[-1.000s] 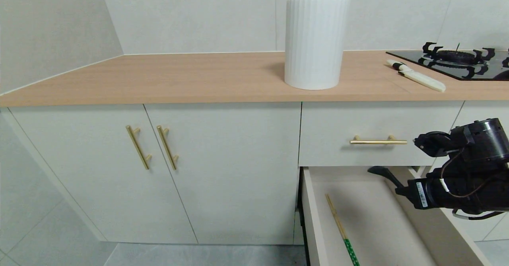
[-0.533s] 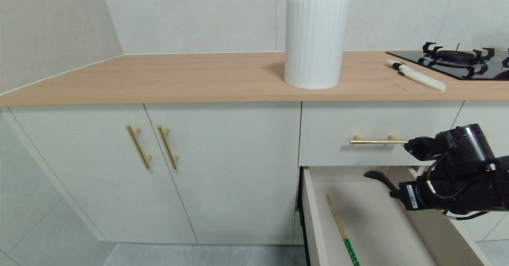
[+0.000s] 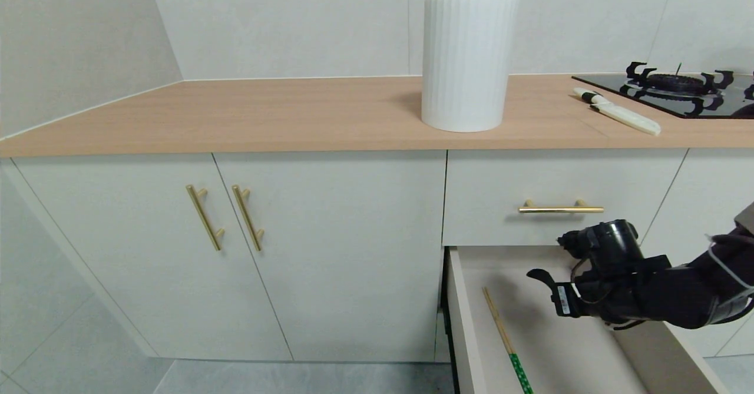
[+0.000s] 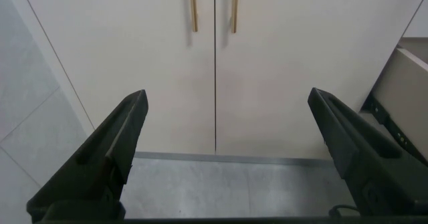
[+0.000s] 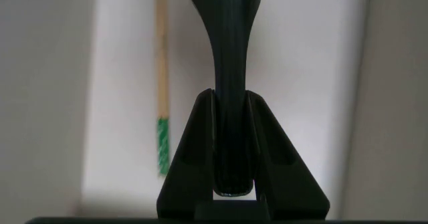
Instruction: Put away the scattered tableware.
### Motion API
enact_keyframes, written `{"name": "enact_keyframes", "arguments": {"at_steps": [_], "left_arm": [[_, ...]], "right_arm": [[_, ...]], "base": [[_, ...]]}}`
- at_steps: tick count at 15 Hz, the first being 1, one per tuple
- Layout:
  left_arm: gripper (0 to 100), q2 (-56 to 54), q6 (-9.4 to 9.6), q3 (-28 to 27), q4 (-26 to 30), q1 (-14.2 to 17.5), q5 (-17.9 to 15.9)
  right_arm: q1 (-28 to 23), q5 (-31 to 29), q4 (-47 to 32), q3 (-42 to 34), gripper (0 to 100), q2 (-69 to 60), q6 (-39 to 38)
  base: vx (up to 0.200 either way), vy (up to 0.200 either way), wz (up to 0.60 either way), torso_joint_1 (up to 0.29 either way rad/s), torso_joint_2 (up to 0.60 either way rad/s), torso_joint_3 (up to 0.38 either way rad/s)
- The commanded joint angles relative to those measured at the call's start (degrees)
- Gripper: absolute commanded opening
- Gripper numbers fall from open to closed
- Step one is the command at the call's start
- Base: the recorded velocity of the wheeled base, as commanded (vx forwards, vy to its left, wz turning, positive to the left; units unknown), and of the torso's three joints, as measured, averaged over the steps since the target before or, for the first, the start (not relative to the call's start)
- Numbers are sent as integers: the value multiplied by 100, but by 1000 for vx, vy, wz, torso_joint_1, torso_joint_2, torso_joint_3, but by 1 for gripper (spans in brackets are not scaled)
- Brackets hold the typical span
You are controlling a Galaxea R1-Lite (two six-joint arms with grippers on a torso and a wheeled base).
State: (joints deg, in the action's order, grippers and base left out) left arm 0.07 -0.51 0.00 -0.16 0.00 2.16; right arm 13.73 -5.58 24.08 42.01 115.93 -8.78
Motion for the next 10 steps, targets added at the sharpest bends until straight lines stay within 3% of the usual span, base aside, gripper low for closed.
{"name": "enact_keyframes", "arguments": {"at_steps": [1, 10], "left_arm": [[100, 1, -2, 0, -2, 0, 4], [100, 1, -2, 0, -2, 0, 4]], "right_arm": [[-2, -48, 106, -17, 0, 641, -28], [7, -259, 431, -8, 0, 1450, -28]], "base": [[0, 0, 0, 0, 0, 0], [0, 0, 0, 0, 0, 0]]}}
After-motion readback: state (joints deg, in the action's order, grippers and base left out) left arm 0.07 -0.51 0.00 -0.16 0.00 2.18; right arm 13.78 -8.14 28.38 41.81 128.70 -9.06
